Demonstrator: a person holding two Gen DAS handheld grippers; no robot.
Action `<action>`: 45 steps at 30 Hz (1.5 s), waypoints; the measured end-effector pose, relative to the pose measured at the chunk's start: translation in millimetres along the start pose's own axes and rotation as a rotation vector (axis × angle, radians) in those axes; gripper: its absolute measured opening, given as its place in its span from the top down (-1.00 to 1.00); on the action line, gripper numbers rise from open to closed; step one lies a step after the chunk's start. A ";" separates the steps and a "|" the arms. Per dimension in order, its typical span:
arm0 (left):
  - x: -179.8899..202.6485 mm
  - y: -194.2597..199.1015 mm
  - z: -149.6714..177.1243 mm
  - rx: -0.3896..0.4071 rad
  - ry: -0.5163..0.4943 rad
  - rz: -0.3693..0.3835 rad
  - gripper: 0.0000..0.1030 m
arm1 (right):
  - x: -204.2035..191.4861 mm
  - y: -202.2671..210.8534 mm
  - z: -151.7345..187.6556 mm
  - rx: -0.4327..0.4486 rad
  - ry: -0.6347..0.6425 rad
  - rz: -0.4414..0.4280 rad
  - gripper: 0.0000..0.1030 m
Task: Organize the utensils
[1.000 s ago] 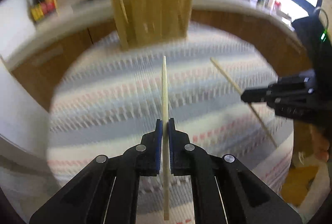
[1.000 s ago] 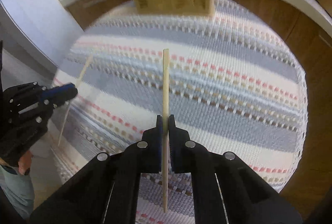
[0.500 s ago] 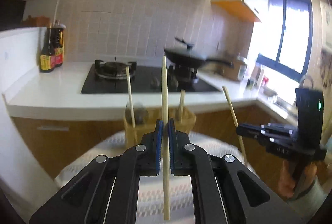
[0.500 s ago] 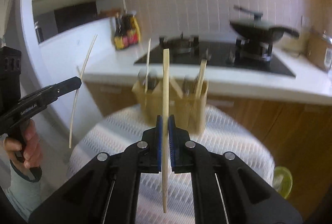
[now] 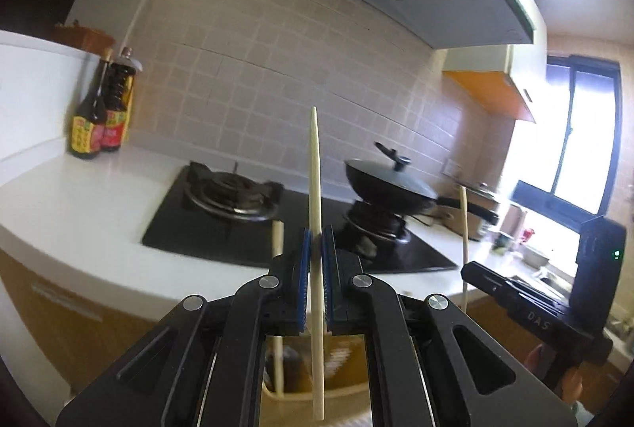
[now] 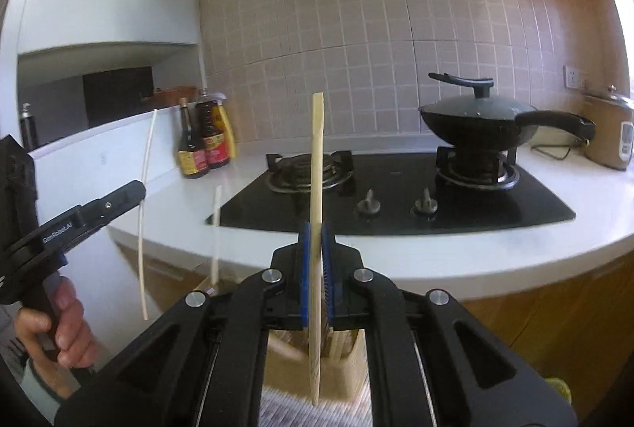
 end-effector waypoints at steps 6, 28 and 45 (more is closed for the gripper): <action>-14.9 -19.8 7.4 0.064 -0.043 -0.007 0.92 | -8.9 -24.4 3.5 0.094 0.051 0.037 0.91; -13.5 -1.4 57.8 0.046 -0.127 -0.016 0.10 | 15.7 -2.9 46.9 0.066 -0.002 0.010 0.62; 48.2 103.2 95.5 0.039 -0.116 -0.009 -0.69 | -4.0 115.6 107.5 0.020 0.027 0.034 -0.54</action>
Point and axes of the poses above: each gripper's, at about its wrist camera, not at the fingertips, and y roughly against the way its jaws point, x to its right, z to its underside, the point moved 8 cm from there along -y, roughly the way its jaws point, and after that the axes turned 12 degrees about z, right-handed, at the moved point
